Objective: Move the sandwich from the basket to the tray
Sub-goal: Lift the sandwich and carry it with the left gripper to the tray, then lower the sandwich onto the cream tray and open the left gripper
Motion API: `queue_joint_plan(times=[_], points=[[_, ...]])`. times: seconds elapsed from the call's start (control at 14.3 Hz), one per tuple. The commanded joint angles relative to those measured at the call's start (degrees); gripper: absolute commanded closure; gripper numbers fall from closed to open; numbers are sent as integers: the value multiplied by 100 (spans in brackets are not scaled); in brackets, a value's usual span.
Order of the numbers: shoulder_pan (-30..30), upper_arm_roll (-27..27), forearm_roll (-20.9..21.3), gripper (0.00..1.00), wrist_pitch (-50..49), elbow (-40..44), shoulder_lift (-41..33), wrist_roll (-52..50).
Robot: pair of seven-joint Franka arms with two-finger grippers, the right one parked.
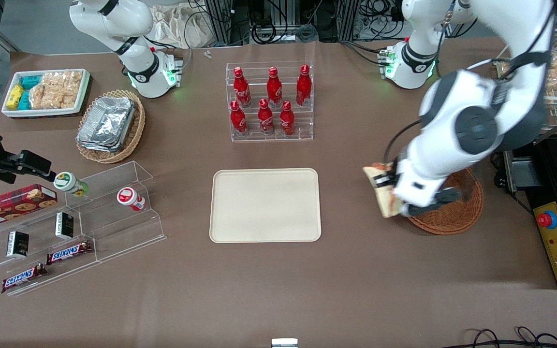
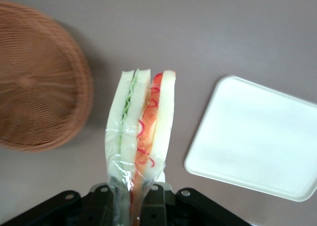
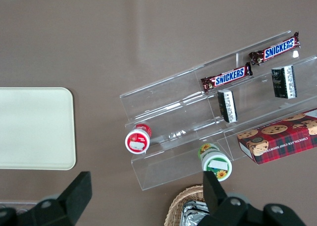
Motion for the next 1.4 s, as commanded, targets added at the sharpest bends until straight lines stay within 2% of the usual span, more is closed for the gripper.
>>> queue_joint_plan(times=[0.0,0.14,0.35,0.42,0.56,0.84,0.91,0.98,1.05,1.33], points=[[-634,27,413,100,617,190,786,60],[-1118,53,485,100,1013,216,1243,86],[-1400,62,502,100,1663,242,1833,130],[-1488,62,668,100,1700,242,1947,121],[-1498,62,976,100,1727,234,2193,95],[-1507,62,1083,100,1859,277,2353,121],[-1507,62,1083,72,1894,277,2362,86],[-1507,62,1083,21,1929,277,2362,77],[-1507,62,1092,0,1973,295,2353,86],[-1481,88,1179,0,1947,637,2318,77]])
